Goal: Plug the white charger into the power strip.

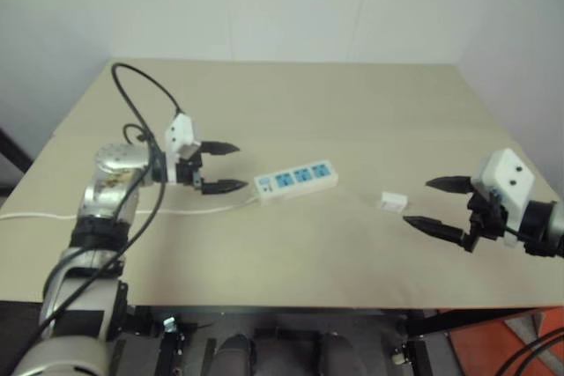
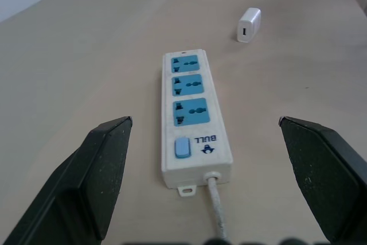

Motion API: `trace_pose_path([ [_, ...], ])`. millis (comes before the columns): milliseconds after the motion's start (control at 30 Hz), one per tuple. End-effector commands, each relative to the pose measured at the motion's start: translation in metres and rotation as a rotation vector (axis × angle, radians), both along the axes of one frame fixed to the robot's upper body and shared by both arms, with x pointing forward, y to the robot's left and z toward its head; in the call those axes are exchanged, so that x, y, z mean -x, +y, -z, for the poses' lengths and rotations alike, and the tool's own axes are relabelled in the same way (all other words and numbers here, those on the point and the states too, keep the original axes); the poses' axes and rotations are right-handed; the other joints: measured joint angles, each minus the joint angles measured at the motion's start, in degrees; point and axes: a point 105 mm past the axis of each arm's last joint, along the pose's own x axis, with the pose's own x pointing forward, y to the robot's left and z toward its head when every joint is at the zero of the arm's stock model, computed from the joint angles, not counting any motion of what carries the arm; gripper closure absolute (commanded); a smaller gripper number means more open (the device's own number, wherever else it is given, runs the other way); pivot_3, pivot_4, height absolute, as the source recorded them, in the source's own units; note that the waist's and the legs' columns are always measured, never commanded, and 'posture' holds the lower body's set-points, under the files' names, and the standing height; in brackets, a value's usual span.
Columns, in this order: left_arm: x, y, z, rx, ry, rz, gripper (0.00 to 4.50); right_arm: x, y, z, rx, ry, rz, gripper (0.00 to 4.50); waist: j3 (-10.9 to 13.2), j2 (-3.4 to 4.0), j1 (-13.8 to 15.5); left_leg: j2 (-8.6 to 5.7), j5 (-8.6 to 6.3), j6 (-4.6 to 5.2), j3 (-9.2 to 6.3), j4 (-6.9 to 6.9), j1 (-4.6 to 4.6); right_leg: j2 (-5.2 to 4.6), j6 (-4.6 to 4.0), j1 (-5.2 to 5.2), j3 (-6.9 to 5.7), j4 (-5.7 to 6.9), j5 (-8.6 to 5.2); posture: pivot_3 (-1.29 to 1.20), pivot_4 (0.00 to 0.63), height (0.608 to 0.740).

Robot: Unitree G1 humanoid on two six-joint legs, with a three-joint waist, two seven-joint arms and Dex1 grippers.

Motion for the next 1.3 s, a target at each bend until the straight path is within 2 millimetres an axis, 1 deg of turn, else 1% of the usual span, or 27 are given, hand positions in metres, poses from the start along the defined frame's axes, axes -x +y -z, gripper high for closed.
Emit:
trace_pose_path([
  [33,0.0,0.004,-0.013,-0.012,-0.055,-0.007,0.03,0.002,0.004,-0.007,-0.003,-0.048,-0.014,0.0,0.0,0.0,0.0,0.0,0.0,0.0,0.0,0.0,0.0,0.0,0.0,0.0,0.0,0.01,0.0,0.0,0.15,0.74],
  [167,-0.003,0.003,-0.016,-0.007,-0.066,-0.007,0.03,0.007,0.005,-0.003,-0.004,-0.037,-0.025,0.0,0.0,0.0,0.0,0.0,0.0,0.0,0.0,0.0,0.01,0.0,0.0,0.0,0.0,0.0,0.0,0.0,0.15,0.74],
  [333,-0.001,-0.003,-0.014,0.003,-0.065,0.016,0.03,0.006,0.001,-0.006,-0.002,-0.053,-0.011,0.0,0.0,0.0,0.0,0.0,0.0,0.0,0.0,0.0,0.01,0.0,0.0,0.01,0.0,0.0,0.0,0.0,0.15,0.74],
  [500,-0.005,-0.004,-0.005,-0.003,-0.059,-0.002,0.03,0.006,0.001,-0.002,0.026,-0.026,-0.008,0.0,0.0,0.0,0.0,0.0,0.0,0.0,0.01,0.0,0.02,0.0,0.0,0.01,0.01,0.0,0.0,0.0,0.15,0.74],
  [567,-0.007,-0.011,0.005,-0.01,-0.072,0.014,0.03,0.005,0.001,-0.001,0.023,-0.025,-0.006,0.0,0.0,0.0,0.0,-0.01,0.0,0.0,0.01,0.0,0.03,0.0,0.0,0.02,0.0,-0.01,0.0,0.0,0.15,0.74],
  [633,-0.01,-0.023,0.01,0.044,-0.095,0.05,0.03,0.003,0.004,-0.001,0.02,-0.026,-0.018,0.0,0.0,0.0,0.1,-0.01,0.0,0.0,0.01,0.01,0.05,0.0,0.0,0.05,0.0,-0.01,0.0,0.0,0.15,0.74],
  [700,-0.015,-0.029,0.009,0.112,-0.095,0.049,0.03,0.002,0.009,-0.002,0.013,-0.034,-0.036,0.0,0.0,-0.01,0.3,-0.02,0.0,0.0,0.03,0.03,0.07,-0.01,-0.01,0.09,0.0,-0.02,0.01,0.0,0.15,0.74],
  [733,-0.018,-0.031,0.009,0.137,-0.092,0.043,0.03,0.002,0.011,-0.003,0.008,-0.038,-0.045,0.0,0.0,-0.02,0.3,-0.02,0.0,0.0,0.02,0.04,0.06,-0.01,-0.01,0.09,0.0,-0.02,0.01,0.0,0.15,0.74],
  [800,-0.025,-0.034,0.015,0.151,-0.076,0.026,0.03,0.001,0.015,-0.005,0.01,-0.047,-0.053,0.0,0.0,-0.04,0.3,-0.02,0.0,0.0,0.02,0.04,0.01,-0.01,-0.01,0.04,0.0,-0.02,0.01,0.0,0.15,0.74],
  [900,-0.031,-0.039,0.021,0.23,-0.013,0.01,0.03,0.0,0.017,-0.005,0.013,-0.048,-0.051,0.0,0.0,-0.04,0.2,-0.03,-0.01,0.01,0.01,0.03,-0.02,0.0,-0.01,0.01,-0.01,-0.03,0.01,0.0,0.15,0.74],
  [1000,-0.032,-0.041,0.033,0.184,-0.008,0.016,0.03,0.004,0.019,-0.003,0.016,-0.046,-0.047,0.0,0.0,-0.04,0.1,-0.03,-0.01,0.02,0.02,0.03,-0.02,-0.01,-0.01,0.02,0.0,-0.03,0.01,0.0,0.15,0.74],
  [1100,-0.034,-0.042,0.036,0.235,0.037,0.001,0.03,0.008,0.022,-0.002,0.015,-0.043,-0.041,0.0,0.0,-0.04,0.1,-0.03,-0.01,0.02,0.0,0.03,-0.02,0.0,-0.01,0.01,-0.01,0.0,0.01,0.0,0.15,0.74],
  [1300,-0.039,-0.043,0.051,0.188,0.059,-0.061,0.03,0.014,0.022,-0.002,0.016,-0.044,-0.027,0.0,0.0,-0.05,0.2,-0.04,-0.01,0.03,-0.01,0.05,-0.02,-0.01,0.0,0.03,-0.01,-0.02,0.01,0.0,0.15,0.74],
])
